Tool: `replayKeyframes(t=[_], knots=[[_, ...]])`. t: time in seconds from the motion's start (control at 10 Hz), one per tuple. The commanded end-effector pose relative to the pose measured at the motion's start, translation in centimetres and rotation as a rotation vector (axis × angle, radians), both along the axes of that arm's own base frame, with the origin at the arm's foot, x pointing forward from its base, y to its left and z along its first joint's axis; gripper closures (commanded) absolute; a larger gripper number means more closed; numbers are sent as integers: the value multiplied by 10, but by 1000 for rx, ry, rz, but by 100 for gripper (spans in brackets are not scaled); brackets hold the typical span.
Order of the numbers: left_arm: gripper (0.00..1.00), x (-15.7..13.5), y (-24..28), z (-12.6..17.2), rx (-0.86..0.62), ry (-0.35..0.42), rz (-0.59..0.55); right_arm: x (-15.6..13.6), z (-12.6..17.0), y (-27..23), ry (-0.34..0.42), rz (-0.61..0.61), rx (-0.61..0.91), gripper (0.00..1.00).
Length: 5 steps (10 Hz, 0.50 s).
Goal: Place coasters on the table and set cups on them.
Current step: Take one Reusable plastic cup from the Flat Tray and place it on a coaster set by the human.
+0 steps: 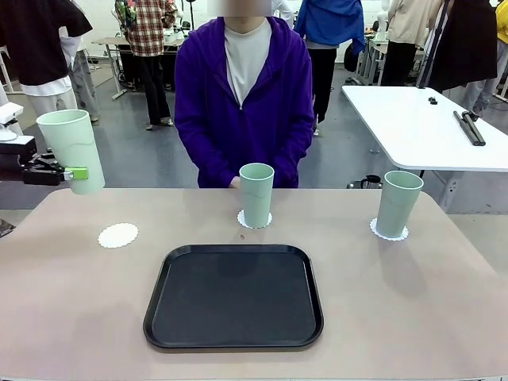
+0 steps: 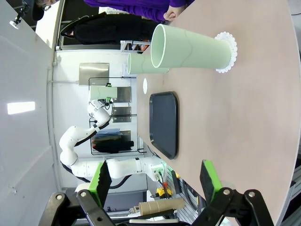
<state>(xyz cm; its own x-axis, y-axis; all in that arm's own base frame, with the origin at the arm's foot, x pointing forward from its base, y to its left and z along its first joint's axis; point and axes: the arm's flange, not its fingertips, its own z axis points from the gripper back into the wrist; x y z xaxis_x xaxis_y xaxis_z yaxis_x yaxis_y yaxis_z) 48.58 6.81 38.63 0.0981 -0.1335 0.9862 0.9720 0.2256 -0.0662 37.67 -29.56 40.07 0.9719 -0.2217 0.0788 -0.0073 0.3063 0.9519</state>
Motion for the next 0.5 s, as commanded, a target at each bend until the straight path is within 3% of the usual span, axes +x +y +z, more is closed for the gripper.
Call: replayKeyframes(t=[0.0,0.1,0.4], knots=[[17,-4,-12,12,-52,3,48,0,1,1,-2,-2,-6,0],[17,0,0,0,0,0,0,0,1,1,-2,-2,-6,0],[17,0,0,0,0,0,0,0,1,1,-2,-2,-6,0]])
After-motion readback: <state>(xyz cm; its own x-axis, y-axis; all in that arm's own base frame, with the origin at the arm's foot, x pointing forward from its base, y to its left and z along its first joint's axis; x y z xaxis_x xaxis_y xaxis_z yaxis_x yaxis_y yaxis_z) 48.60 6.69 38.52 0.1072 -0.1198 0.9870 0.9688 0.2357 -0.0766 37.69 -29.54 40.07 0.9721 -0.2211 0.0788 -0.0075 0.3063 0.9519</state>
